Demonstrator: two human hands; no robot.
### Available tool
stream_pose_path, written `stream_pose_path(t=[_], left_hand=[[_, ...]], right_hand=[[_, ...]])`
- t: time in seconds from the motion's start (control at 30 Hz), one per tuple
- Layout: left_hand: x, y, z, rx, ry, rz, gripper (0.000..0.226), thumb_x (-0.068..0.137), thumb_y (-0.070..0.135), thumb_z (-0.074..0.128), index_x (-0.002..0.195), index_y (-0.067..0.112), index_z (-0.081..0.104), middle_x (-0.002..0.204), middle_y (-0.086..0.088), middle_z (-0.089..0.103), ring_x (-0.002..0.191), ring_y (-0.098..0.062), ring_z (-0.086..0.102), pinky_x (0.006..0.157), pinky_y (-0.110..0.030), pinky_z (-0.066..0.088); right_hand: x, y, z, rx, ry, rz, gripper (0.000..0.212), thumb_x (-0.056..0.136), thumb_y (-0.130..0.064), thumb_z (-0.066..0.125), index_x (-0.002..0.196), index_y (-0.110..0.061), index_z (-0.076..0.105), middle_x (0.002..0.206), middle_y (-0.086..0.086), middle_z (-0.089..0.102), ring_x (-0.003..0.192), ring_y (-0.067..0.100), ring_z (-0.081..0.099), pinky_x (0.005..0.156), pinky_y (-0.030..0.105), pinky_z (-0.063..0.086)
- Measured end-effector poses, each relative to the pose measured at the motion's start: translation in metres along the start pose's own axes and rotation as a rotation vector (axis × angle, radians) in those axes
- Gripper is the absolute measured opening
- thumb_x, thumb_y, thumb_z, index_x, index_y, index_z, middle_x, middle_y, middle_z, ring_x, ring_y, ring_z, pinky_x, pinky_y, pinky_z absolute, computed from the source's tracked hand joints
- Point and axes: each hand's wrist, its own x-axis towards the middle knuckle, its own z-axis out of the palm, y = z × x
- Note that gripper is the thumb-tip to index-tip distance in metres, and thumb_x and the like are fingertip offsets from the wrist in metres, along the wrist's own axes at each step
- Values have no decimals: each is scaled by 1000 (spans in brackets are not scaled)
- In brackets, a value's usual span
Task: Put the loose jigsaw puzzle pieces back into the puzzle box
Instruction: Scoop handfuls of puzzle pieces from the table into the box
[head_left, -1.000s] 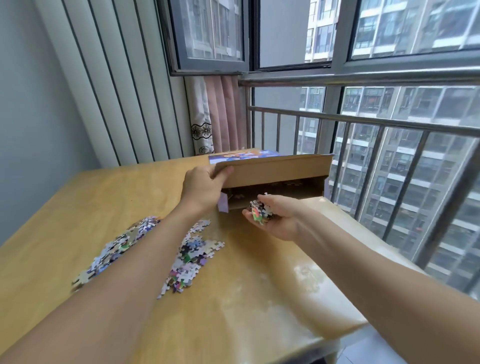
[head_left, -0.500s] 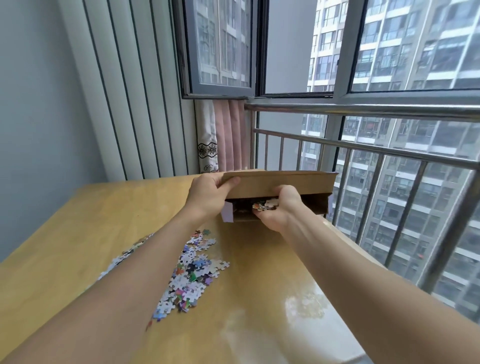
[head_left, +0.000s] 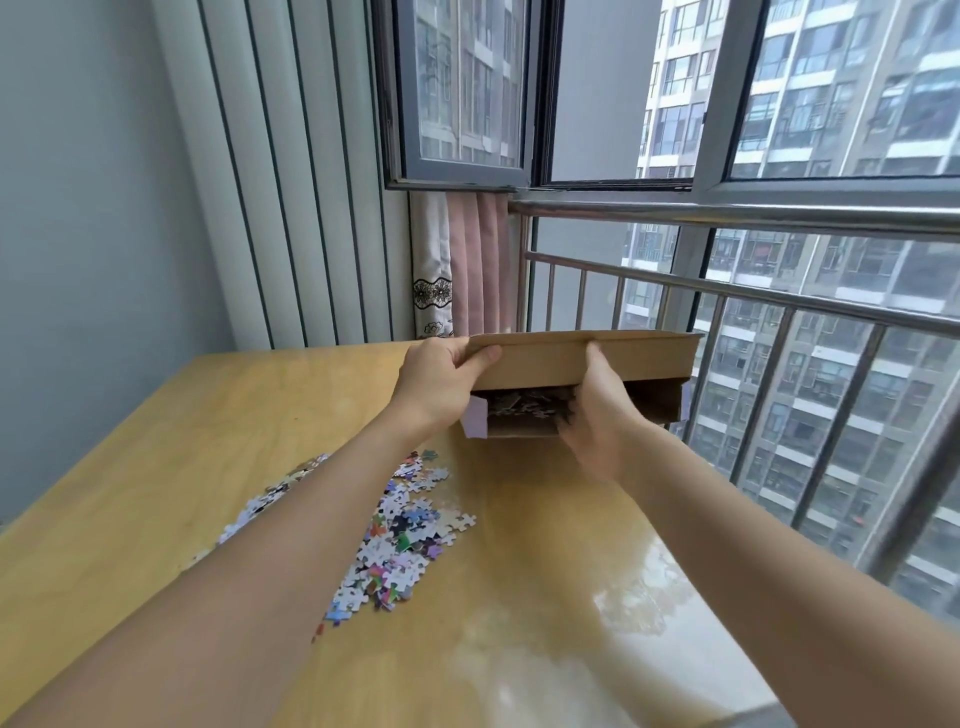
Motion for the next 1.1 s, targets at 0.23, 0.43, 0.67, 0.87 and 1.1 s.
stream_pose_path(t=[0.23,0.43,0.67,0.87,1.1], left_hand=[[2,-2,4,4,18,11,26,96,41,64,95,20,79,85,3,76,87,-19,69,82,-40,56],[9,2,-11,-146,24,5,31,97,47,58,101,21,73,98,-2,75,93,-9,66,92,-36,52],[-4,-9,-24,-112,10,5,34,93,52,58,115,29,70,112,11,71,110,-6,63,96,-31,52],[-20,-38,-31,53,-50,-52,24,100,40,56,111,27,74,105,9,72,101,-11,64,93,-41,55],[-41,-63,-53,135,-105,-105,20,98,34,61,109,22,73,105,7,71,99,-8,65,75,-18,49]], right_hand=[[-14,11,-42,-1885,-155,-764,53,88,-29,67,139,-30,54,124,-2,68,110,23,64,88,37,51],[5,0,-39,-1804,151,-1158,34,85,-5,63,108,-29,71,96,-4,75,82,24,71,65,35,55],[1,-9,-29,-1705,66,-1172,27,87,-1,58,99,-23,71,88,5,71,75,33,68,56,34,47],[-1,27,-36,-1196,-77,-724,30,99,-23,58,128,-28,67,135,-1,64,124,23,59,101,39,49],[-2,54,-40,-1786,-250,-516,54,99,-40,59,150,-30,44,159,3,38,143,28,36,115,31,34]])
